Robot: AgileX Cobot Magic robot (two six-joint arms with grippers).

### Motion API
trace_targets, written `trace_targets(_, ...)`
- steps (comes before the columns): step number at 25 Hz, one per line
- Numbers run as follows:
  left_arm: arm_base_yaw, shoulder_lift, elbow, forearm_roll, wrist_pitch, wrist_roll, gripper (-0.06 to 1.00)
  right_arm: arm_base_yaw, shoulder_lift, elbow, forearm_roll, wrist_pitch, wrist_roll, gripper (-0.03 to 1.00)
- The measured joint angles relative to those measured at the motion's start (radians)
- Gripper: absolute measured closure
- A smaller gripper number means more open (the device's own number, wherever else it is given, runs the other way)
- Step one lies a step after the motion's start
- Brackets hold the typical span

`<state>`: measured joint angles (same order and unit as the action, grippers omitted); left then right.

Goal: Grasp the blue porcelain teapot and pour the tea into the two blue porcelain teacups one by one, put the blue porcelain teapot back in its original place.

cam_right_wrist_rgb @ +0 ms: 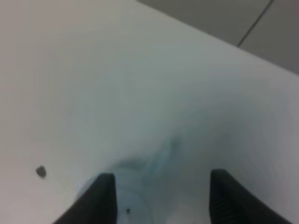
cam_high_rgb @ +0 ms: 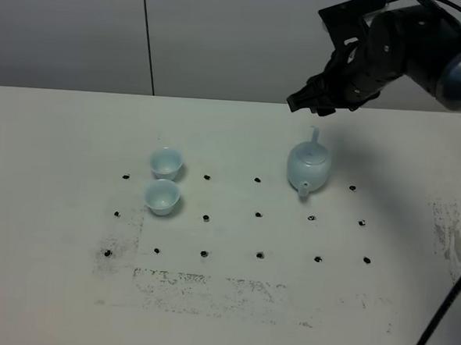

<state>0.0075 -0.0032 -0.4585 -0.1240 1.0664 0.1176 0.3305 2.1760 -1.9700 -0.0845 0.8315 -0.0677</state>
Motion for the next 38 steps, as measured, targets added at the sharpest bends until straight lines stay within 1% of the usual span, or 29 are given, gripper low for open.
trace_targets(3, 0.000, 0.000, 0.000, 0.000, 0.000, 0.000, 0.43, 0.002, 0.088, -0.129, -0.001, 0.025, -0.022, 0.47)
trace_targets(5, 0.000, 0.000, 0.000, 0.000, 0.000, 0.000, 0.43, 0.002, 0.134, -0.186, -0.002, 0.037, -0.030, 0.44)
trace_targets(7, 0.000, 0.000, 0.000, 0.000, 0.000, 0.000, 0.43, 0.002, 0.173, -0.229, -0.002, 0.046, -0.045, 0.41)
trace_targets(10, 0.000, 0.000, 0.000, 0.000, 0.000, 0.000, 0.43, 0.002, 0.225, -0.275, -0.005, 0.051, -0.057, 0.39)
trace_targets(17, 0.000, 0.000, 0.001, 0.000, 0.000, 0.000, 0.43, -0.001, 0.284, -0.291, -0.014, 0.053, -0.084, 0.38)
trace_targets(26, 0.000, 0.000, 0.001, 0.000, 0.000, 0.000, 0.43, -0.028, 0.299, -0.293, -0.082, 0.090, -0.099, 0.38)
trace_targets(34, 0.000, 0.000, 0.001, 0.000, 0.000, 0.000, 0.43, -0.036, 0.299, -0.293, -0.136, 0.150, -0.112, 0.38)
trace_targets(38, 0.000, 0.000, 0.001, 0.000, 0.000, 0.000, 0.43, -0.037, 0.299, -0.293, -0.165, 0.160, -0.112, 0.38)
